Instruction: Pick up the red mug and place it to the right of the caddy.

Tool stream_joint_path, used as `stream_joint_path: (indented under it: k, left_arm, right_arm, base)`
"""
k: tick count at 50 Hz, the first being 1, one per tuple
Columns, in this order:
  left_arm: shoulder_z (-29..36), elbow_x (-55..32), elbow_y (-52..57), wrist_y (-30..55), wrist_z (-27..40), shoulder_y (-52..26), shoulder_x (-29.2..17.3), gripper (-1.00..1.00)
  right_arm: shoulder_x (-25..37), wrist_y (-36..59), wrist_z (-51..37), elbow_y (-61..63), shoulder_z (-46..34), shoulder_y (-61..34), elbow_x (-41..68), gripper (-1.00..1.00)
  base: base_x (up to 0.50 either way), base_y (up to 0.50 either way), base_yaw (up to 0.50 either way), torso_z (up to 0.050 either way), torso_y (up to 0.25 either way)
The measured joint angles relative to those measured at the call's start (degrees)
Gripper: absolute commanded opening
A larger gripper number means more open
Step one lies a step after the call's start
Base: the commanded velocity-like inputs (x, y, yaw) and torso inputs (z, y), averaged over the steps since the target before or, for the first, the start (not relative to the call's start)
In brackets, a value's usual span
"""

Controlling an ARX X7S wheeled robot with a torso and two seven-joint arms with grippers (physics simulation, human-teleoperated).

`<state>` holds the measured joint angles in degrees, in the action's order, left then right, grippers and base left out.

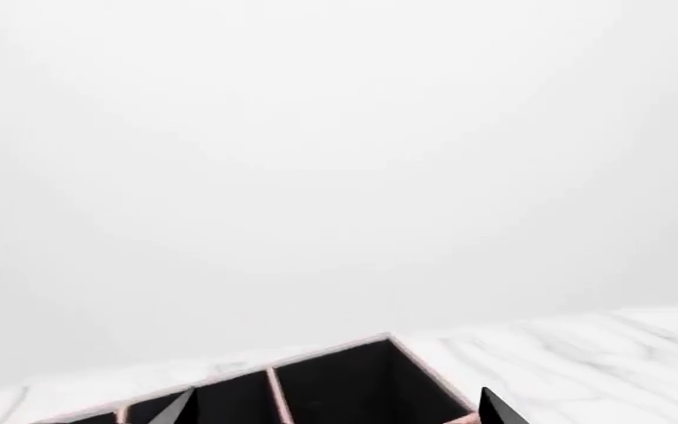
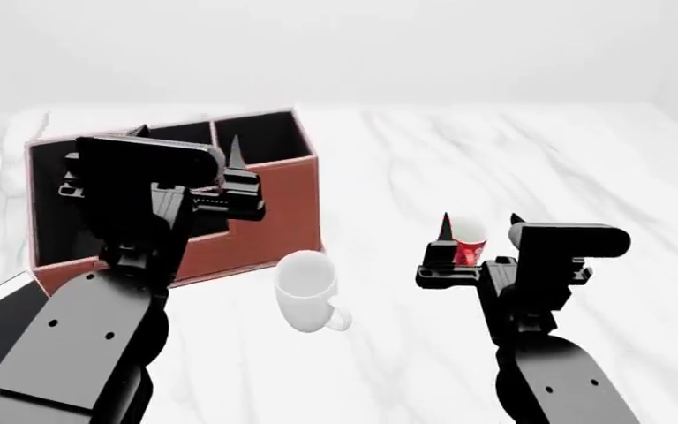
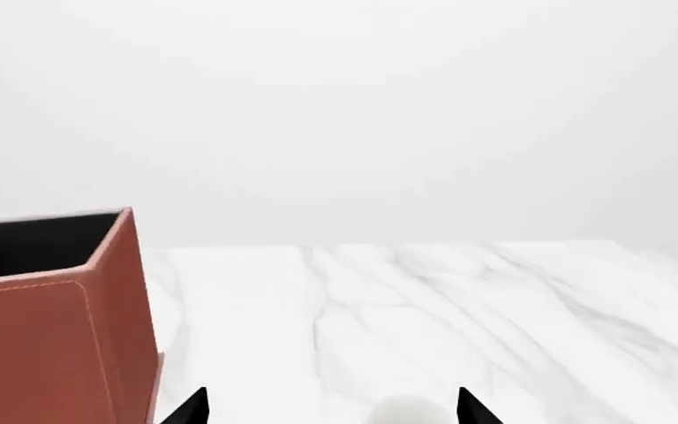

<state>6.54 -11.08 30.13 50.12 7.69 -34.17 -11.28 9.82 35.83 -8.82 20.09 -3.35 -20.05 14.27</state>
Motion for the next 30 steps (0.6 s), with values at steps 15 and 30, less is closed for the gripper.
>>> stream_joint_path:
  k: [15, 30]
  left_arm:
    - [0.18, -0.45, -0.21, 0.03, 0.28, -0.62, -0.44, 1.0]
    - [0.2, -0.81, -0.14, -0.15, 0.72, -0.65, -0.87, 1.0]
  right_arm:
    - [0.36, -0.1, -0.29, -0.18, -0.05, -0.3, 0.83, 1.0]
    - [0.59, -0.55, -1.04, -0.55, -0.34, -0.35, 1.06, 1.0]
  base:
    - [0.5, 0.0, 0.0, 0.0, 0.001]
    - [0.3, 0.0, 0.0, 0.0, 0.002]
